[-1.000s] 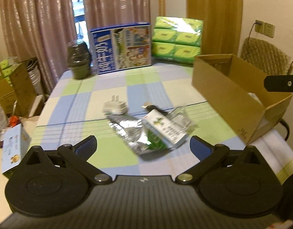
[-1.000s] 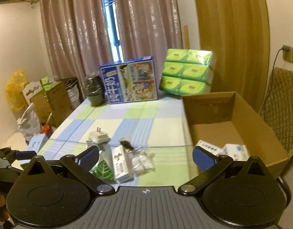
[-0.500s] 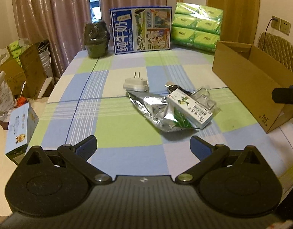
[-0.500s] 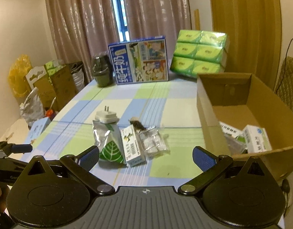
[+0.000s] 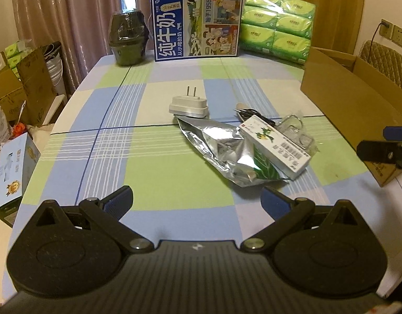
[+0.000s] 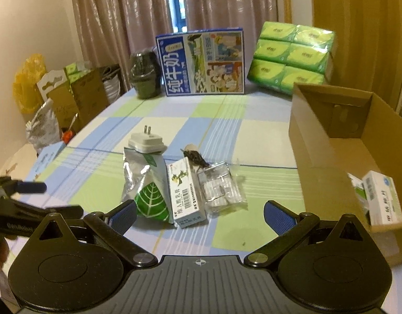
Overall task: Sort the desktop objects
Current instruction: 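Move both open tools back toward the remaining items on the table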
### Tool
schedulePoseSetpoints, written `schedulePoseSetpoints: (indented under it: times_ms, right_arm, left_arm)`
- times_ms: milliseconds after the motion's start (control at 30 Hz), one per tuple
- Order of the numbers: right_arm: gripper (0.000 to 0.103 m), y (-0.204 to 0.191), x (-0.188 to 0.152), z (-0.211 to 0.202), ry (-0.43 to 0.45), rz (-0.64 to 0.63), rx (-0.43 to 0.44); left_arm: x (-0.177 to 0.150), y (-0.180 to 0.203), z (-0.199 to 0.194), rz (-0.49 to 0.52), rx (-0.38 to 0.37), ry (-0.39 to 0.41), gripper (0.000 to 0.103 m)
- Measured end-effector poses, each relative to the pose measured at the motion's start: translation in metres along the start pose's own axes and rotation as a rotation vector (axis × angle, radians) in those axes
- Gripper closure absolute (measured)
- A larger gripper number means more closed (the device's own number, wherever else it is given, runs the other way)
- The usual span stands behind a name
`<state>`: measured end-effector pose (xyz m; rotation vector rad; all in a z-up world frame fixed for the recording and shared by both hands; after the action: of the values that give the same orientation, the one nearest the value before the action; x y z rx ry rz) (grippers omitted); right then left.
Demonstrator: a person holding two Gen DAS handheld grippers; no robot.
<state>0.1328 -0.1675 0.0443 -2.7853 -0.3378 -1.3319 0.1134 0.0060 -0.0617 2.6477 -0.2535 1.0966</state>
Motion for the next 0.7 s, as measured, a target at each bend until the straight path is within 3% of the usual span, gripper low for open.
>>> schedulePoseSetpoints:
  times_ms: [100, 367, 700]
  right_arm:
    - [0.008, -0.005, -0.002, 0.016, -0.003, -0.035, 0.006]
    - [0.041, -0.018, -0.006, 0.062, -0.060, -0.106, 0.035]
    - [0.049, -0.046, -0.005, 0.099, -0.087, -0.208, 0.075]
  left_arm:
    - [0.004, -0.007, 0.009, -0.007, -0.006, -0.001, 0.001]
    - [0.014, -0.021, 0.039, -0.046, -0.037, -0.020, 0.001]
    - [0.031, -0.034, 0.064, -0.090, -0.069, -0.013, 0.001]
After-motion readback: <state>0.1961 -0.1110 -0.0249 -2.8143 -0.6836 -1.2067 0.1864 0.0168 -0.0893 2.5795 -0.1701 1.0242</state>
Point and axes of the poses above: each gripper's, at about its wrist camera, not at the fingertips, and z roughly the way its jaws point, y to its right, x to its top, the point moved 3 cm from there along z, roughly the way its jaws point, and after that the axes turned 15 degrees about -x, right-handed, at the moved point
